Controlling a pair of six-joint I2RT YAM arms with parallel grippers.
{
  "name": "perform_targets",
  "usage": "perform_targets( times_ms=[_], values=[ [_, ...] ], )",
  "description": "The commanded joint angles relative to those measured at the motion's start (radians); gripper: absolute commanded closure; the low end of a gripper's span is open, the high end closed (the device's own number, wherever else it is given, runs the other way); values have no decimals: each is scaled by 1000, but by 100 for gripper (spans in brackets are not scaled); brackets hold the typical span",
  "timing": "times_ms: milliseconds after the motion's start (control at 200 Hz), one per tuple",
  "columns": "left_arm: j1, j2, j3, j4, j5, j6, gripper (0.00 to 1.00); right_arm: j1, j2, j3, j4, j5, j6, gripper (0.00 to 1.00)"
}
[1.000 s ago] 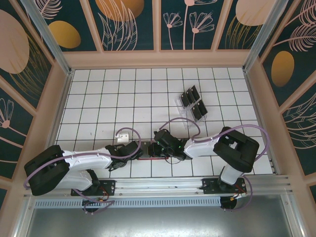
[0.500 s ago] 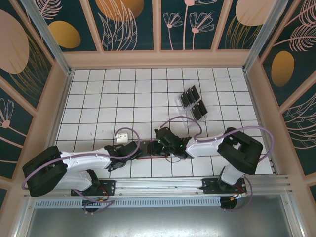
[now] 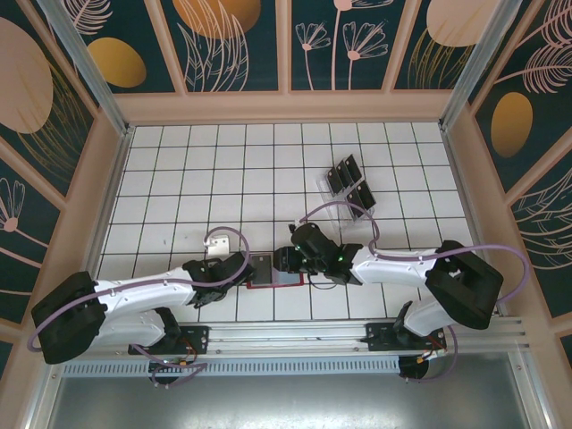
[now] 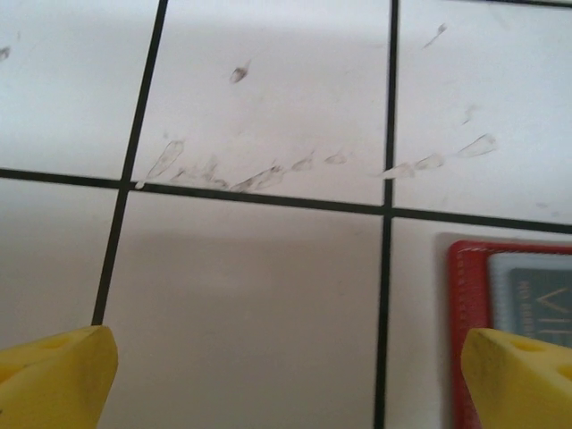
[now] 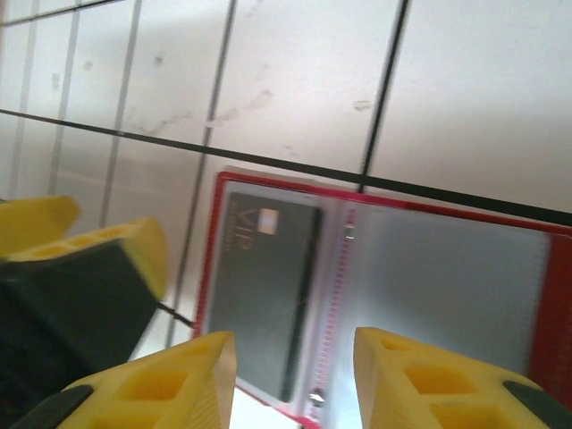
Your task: Put the credit cards into the card holder
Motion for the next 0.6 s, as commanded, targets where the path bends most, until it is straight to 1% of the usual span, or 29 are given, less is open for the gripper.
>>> perform_targets(
  times_ms=[0, 30, 255, 420, 596],
  values=[
    [-2, -4, 48, 36, 8, 50, 2, -8, 10, 28, -89, 59, -63, 59],
    [-2, 2, 58, 49, 16, 59, 1, -10, 16, 27, -93, 80, -69, 59],
    [-2, 58, 114, 137, 76, 83, 1, -20, 41, 22, -91, 91, -89, 58],
    [-3, 82, 121, 162, 93, 88, 2, -35, 33, 34, -106, 89, -107, 58],
    [-2, 77, 99, 176, 103, 84, 2, -36, 34, 52, -130, 82, -123, 56]
  ],
)
